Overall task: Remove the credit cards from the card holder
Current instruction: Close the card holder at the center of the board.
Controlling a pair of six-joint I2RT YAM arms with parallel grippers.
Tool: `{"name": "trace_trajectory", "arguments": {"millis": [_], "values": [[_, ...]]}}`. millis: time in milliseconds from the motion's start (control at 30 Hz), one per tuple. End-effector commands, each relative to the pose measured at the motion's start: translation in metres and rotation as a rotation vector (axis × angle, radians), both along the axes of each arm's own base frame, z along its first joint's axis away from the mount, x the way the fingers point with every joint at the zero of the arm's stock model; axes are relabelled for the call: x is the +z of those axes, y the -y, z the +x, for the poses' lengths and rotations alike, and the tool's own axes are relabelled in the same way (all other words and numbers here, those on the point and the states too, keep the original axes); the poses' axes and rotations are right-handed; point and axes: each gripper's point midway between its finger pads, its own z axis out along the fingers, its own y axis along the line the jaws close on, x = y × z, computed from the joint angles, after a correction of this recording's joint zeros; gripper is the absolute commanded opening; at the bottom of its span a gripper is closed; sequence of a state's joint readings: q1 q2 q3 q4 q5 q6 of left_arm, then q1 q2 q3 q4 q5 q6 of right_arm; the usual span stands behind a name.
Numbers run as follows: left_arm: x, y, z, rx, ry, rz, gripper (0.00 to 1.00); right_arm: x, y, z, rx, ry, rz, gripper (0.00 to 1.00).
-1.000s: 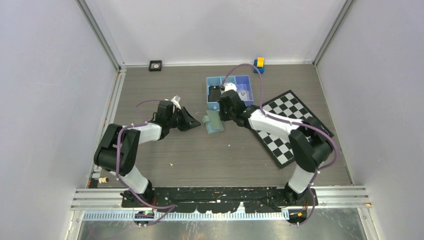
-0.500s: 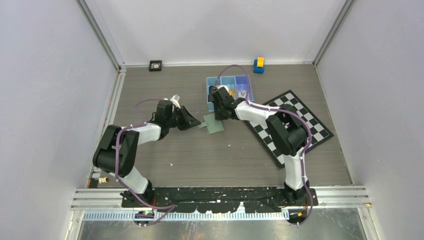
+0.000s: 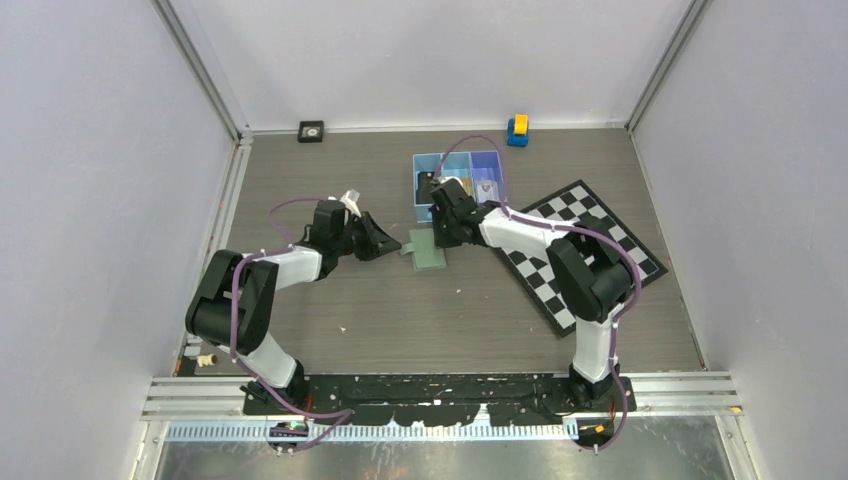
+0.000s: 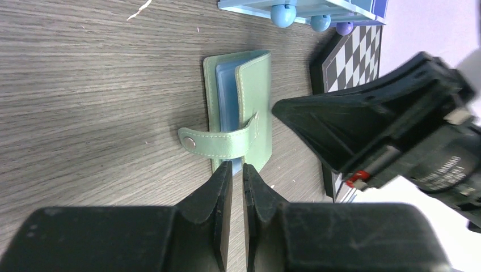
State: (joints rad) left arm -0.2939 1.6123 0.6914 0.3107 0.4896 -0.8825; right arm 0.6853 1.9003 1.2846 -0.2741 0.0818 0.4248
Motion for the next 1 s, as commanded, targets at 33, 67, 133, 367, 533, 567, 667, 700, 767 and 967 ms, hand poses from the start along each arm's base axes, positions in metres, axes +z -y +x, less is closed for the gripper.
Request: {"name": "trace_trajectory", "arguments": {"millis": [33, 67, 133, 367, 533, 567, 667, 700, 767, 967], "values": [[0.015, 0.003, 0.008, -0.009, 0.065, -0.023, 0.14, -0.025, -0.004, -0.01, 0.006, -0.085, -0.019, 0.1], [0.015, 0.003, 0.009, -0.01, 0.066, -0.024, 0.14, -0.02, -0.004, -0.008, 0.005, -0.071, -0.01, 0.1], [0.015, 0.003, 0.009, -0.011, 0.067, -0.025, 0.14, -0.007, -0.003, -0.009, 0.005, -0.046, 0.007, 0.1], [0.017, 0.003, 0.008, -0.012, 0.07, -0.028, 0.14, 0.016, -0.002, -0.035, 0.053, 0.001, 0.043, 0.1], [0.019, 0.003, 0.008, -0.013, 0.075, -0.031, 0.14, -0.015, -0.009, -0.04, 0.075, -0.085, -0.014, 0.1], [0.02, 0.003, 0.008, -0.012, 0.078, -0.03, 0.14, -0.016, -0.008, -0.04, 0.073, -0.089, -0.019, 0.1], [0.024, 0.001, 0.007, -0.01, 0.092, -0.022, 0.14, 0.001, -0.007, -0.038, 0.069, -0.039, 0.004, 0.1], [0.026, 0.0, 0.008, -0.007, 0.102, -0.016, 0.14, 0.012, -0.005, -0.037, 0.066, -0.008, 0.015, 0.1], [0.03, -0.003, 0.007, -0.004, 0.127, 0.002, 0.15, 0.043, 0.004, -0.037, 0.049, 0.076, 0.048, 0.12], [0.051, -0.026, 0.009, 0.049, 0.272, 0.126, 0.24, 0.105, 0.054, -0.029, -0.089, 0.343, 0.026, 0.17]]}}
